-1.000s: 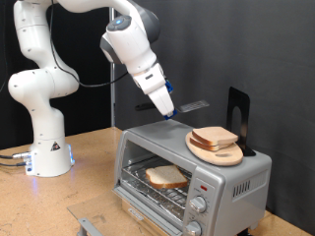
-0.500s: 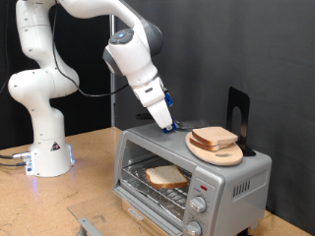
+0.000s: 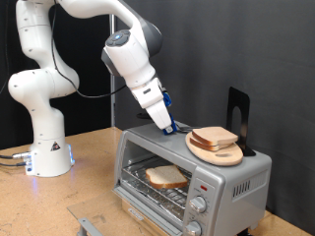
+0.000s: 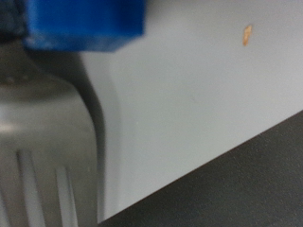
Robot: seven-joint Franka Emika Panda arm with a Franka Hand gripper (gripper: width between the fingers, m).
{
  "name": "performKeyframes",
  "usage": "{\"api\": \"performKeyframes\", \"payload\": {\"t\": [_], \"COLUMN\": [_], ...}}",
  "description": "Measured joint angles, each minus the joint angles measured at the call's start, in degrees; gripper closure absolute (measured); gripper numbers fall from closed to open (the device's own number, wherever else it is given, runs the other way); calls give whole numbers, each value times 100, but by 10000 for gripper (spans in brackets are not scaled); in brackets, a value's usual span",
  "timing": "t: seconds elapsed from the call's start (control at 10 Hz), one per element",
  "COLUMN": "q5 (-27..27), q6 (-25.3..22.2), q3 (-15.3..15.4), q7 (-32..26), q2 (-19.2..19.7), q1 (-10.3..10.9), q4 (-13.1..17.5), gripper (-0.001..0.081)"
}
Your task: Make a piece of toast with the oven
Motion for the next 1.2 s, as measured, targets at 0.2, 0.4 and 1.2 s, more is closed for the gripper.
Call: {"api": "performKeyframes", "payload": {"t": [0.2, 0.4, 1.2], "q5": [54, 55, 293], "q6": [-257, -490, -1058], "q3": [-180, -343, -802], "q7": [-158, -241, -533], "q2": [-79, -212, -606], "q1": [-6, -29, -114], "q4": [13, 13, 78], "gripper": [124, 124, 124]}}
